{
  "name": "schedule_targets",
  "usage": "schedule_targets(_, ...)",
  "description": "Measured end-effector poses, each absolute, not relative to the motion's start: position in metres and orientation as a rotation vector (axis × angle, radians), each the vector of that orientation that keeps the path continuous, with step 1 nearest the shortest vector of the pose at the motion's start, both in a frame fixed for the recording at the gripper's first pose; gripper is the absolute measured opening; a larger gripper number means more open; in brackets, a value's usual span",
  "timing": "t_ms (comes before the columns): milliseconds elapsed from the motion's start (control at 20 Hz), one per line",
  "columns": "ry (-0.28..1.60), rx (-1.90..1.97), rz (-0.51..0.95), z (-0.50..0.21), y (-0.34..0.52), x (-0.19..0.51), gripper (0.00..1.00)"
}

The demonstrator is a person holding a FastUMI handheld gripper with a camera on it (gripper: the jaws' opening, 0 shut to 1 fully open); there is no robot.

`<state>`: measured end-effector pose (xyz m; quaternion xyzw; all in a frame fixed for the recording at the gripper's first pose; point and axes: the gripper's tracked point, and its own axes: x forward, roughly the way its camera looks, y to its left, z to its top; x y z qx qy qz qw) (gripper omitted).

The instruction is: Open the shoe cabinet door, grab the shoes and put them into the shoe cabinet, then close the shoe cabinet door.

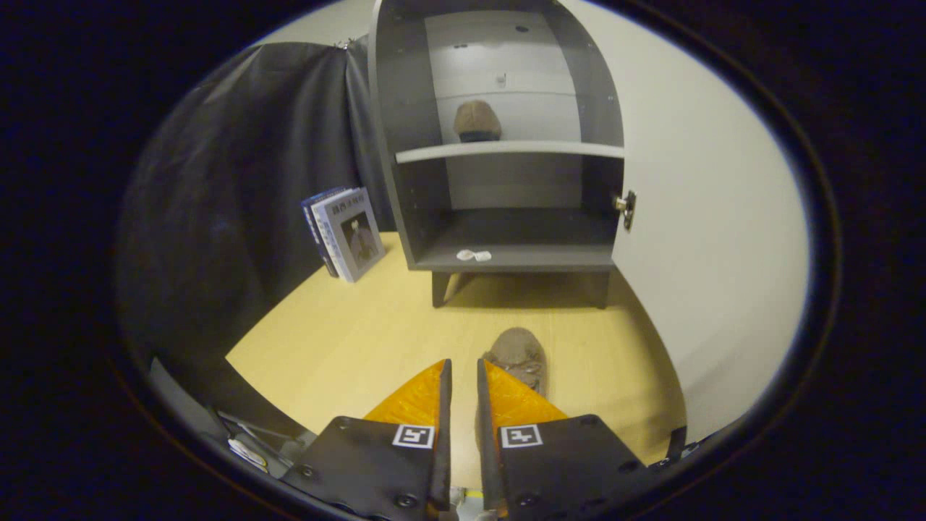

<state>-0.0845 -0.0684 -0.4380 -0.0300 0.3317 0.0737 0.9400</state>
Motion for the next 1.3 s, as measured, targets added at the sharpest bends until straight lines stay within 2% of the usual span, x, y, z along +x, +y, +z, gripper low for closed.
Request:
schedule_targets(350, 0.841, -0.093, 0.042, -0.536, -0.091, -0.088, 0.19)
schedule_targets(700, 0.886, -0.182, 0.015, -0.558, -0.091, -0.081, 0.24)
schedule_targets(1050, 0.868, -0.284, 0.030, -0.562, -0.093, -0.081, 0.24)
schedule_targets(1100, 0.864, -0.294, 0.038, -0.561, -0.091, -0.080, 0.17)
schedule_targets(1200, 0.865, -0.283, 0.052, -0.567, -0.093, -0.077, 0.15)
schedule_targets(1250, 0.865, -0.262, 0.052, -0.562, -0.092, -0.079, 0.07)
schedule_targets(1300, 0.869, -0.248, 0.050, -0.562, -0.092, -0.078, 0.06)
